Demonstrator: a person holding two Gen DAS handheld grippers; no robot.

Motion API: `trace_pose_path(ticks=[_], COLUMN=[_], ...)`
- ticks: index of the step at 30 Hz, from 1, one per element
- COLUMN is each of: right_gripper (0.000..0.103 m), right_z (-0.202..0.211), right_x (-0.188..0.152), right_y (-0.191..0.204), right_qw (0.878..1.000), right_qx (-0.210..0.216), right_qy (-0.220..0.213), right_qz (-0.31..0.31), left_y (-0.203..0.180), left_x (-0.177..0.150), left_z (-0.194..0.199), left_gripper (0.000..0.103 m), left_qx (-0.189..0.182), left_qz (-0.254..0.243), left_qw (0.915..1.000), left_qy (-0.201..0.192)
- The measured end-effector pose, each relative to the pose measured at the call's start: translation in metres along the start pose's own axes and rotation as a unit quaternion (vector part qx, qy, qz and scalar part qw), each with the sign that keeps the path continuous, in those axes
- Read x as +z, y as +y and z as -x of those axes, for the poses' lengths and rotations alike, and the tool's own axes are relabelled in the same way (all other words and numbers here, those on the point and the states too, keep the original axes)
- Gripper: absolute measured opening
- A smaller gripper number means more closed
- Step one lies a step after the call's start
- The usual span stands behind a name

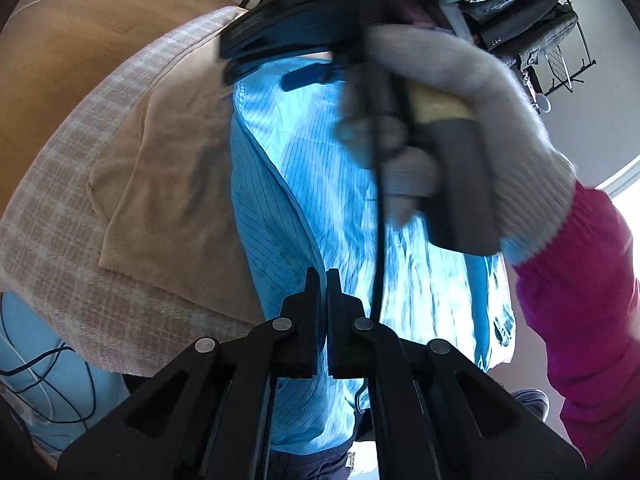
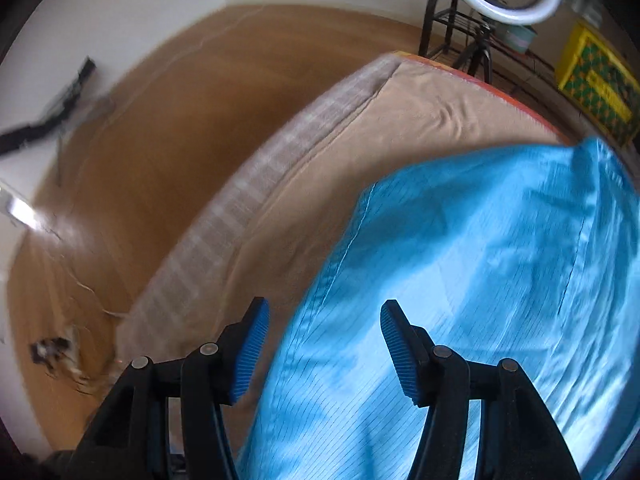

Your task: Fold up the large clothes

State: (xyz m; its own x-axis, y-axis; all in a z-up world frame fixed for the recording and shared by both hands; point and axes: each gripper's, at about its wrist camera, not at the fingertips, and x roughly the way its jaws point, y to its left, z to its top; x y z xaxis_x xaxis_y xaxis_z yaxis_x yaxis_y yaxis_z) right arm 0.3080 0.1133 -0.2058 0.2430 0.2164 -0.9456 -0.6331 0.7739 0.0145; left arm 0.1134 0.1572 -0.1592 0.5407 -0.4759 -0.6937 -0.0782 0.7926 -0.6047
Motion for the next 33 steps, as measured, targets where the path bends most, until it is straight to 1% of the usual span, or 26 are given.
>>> trace_pose_path(ticks=[2, 6, 8, 9, 10, 11, 12, 14, 15, 16, 19, 20, 22, 23, 25, 27, 28, 30, 33], right_gripper=[0.061, 0.060, 0.057, 0.052, 0.042, 0.036, 0.028, 0.016, 0.005, 0.001, 0.000, 0.000, 0.000, 0.000, 0.000, 0.000, 0.000, 0.000, 0.000], right_z=[-0.015, -0.029, -0.035, -0.038, -0.039, -0.041, -0.042, -0.039, -0.037, -0.034, -0.018, -0.009, 0.003, 0.012, 0.023, 0.038, 0.044, 0.056, 0.066], right_x=[0.003, 0.006, 0.006, 0.005, 0.003, 0.002, 0.002, -0.003, -0.004, -0.006, -0.014, -0.019, -0.026, -0.033, -0.042, -0.059, -0.068, -0.090, -0.124], right_y=[0.009, 0.015, 0.015, 0.014, 0.009, 0.004, 0.000, -0.011, -0.015, -0.021, -0.040, -0.049, -0.062, -0.074, -0.091, -0.115, -0.125, -0.150, -0.184], right_qw=[0.999, 0.998, 0.997, 0.997, 0.996, 0.996, 0.997, 0.997, 0.998, 0.998, 0.999, 0.998, 0.995, 0.992, 0.987, 0.975, 0.969, 0.952, 0.931], right_qx=[-0.029, -0.051, -0.061, -0.066, -0.070, -0.072, -0.071, -0.066, -0.062, -0.055, -0.020, -0.003, 0.016, 0.035, 0.058, 0.090, 0.105, 0.140, 0.163], right_qy=[0.016, 0.032, 0.034, 0.035, 0.034, 0.035, 0.034, 0.028, 0.024, 0.016, -0.014, -0.031, -0.052, -0.069, -0.091, -0.123, -0.137, -0.170, -0.204], right_qz=[0.021, 0.029, 0.035, 0.036, 0.033, 0.027, 0.021, 0.005, -0.002, -0.011, -0.047, -0.060, -0.079, -0.096, -0.123, -0.161, -0.177, -0.213, -0.257], left_y=[-0.004, -0.007, -0.008, -0.010, -0.012, -0.012, -0.015, -0.024, -0.028, -0.033, -0.048, -0.054, -0.067, -0.073, -0.084, -0.093, -0.100, -0.115, -0.133], left_x=[0.001, 0.001, 0.000, -0.001, -0.001, -0.001, -0.001, -0.002, -0.002, -0.003, -0.002, -0.004, -0.006, -0.006, -0.012, -0.017, -0.021, -0.027, -0.037], left_z=[-0.001, -0.001, -0.001, -0.001, -0.001, -0.002, -0.003, -0.004, -0.005, -0.006, -0.007, -0.007, -0.008, -0.011, -0.014, -0.016, -0.019, -0.024, -0.032], left_gripper=[0.000, 0.000, 0.000, 0.000, 0.000, 0.000, 0.000, 0.000, 0.000, 0.000, 0.000, 0.000, 0.000, 0.000, 0.000, 0.000, 0.000, 0.000, 0.000], left_qx=[-0.001, -0.002, -0.002, -0.002, -0.002, -0.002, -0.002, -0.004, -0.004, -0.004, -0.008, -0.011, -0.016, -0.017, -0.023, -0.029, -0.033, -0.038, -0.043], left_qz=[-0.007, -0.015, -0.015, -0.017, -0.019, -0.022, -0.026, -0.033, -0.039, -0.047, -0.066, -0.075, -0.093, -0.100, -0.117, -0.133, -0.142, -0.162, -0.188], left_qw=[1.0000, 0.9999, 0.9999, 0.9999, 0.9998, 0.9998, 0.9997, 0.9994, 0.9992, 0.9989, 0.9978, 0.9971, 0.9955, 0.9948, 0.9928, 0.9906, 0.9892, 0.9857, 0.9805], left_qy=[0.000, -0.001, 0.001, 0.001, 0.000, 0.000, 0.000, 0.000, 0.001, 0.000, -0.001, -0.001, -0.002, 0.000, 0.004, 0.011, 0.016, 0.024, 0.038])
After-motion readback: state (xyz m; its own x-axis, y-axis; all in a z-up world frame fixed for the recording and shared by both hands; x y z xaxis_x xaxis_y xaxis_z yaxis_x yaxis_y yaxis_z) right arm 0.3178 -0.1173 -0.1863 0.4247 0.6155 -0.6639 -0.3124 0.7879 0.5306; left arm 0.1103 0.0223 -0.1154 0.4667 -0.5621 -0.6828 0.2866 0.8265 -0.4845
